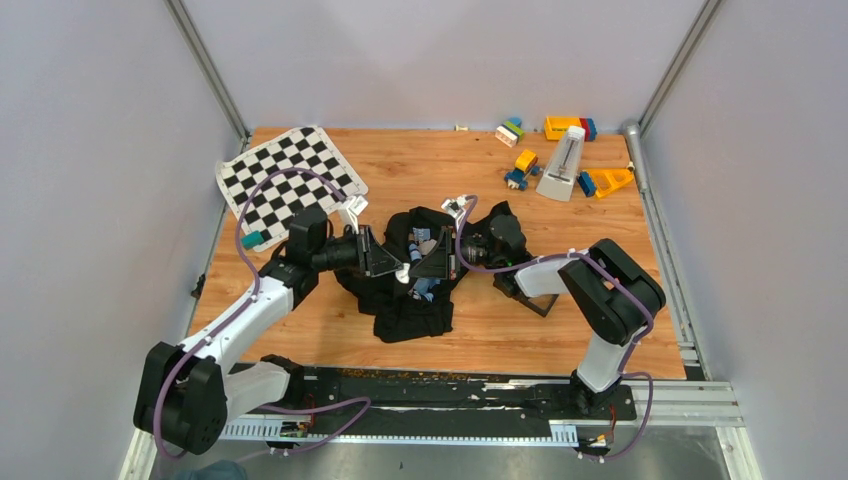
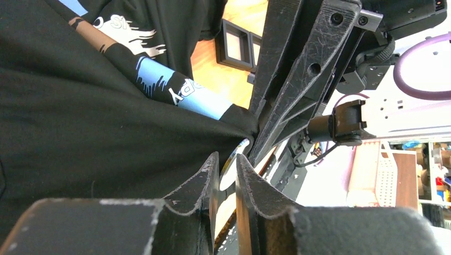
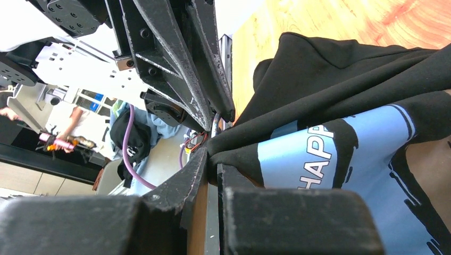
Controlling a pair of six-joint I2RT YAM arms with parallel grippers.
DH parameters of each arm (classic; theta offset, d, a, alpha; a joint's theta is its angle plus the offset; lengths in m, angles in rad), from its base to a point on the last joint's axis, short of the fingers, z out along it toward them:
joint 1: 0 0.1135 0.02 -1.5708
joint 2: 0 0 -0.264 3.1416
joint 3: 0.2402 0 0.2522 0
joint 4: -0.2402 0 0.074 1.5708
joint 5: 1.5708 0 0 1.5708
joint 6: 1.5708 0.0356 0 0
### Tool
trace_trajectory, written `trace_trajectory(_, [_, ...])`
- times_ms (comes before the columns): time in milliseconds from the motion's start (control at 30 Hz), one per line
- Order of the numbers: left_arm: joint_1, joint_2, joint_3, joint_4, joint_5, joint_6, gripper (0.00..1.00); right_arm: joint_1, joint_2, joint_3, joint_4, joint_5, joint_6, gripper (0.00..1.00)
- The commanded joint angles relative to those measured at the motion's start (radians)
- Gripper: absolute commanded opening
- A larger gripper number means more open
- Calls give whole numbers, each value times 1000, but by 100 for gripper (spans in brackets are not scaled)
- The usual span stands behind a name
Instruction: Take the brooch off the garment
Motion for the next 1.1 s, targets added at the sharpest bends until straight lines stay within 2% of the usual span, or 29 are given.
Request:
trace_trajectory(0, [3,-12,6,105,67,-39,24,4,12,32,59,-20,5,0])
trace_trajectory(200, [1,-13,3,96,134,-39,18,3,7,33,45,-14,0,0])
trace_trajectory(300, [1,-36,1,53,125,-17,8,4,9,36,32,-10,-5,0])
trace_trajectory(400, [0,-53,4,34,114,-14,4,5,8,37,21,-5,-10,0])
trace_trajectory(533, [-9,-41,22,8,112,-1,14,8,3,40,6,0,-19,0])
trace_trajectory(633, [-31,-14,39,-29,111,14,15,9,3,41,3,1,-21,0])
trace_trajectory(767, [-47,3,45,-36,101,19,10,9,1,41,1,2,-22,0])
trace_trajectory(933, [-54,-5,50,-42,94,19,22,9,0,41,0,3,-23,0])
trace_trajectory(1067, [-57,-7,55,-48,91,20,24,-10,-4,40,0,4,-22,0])
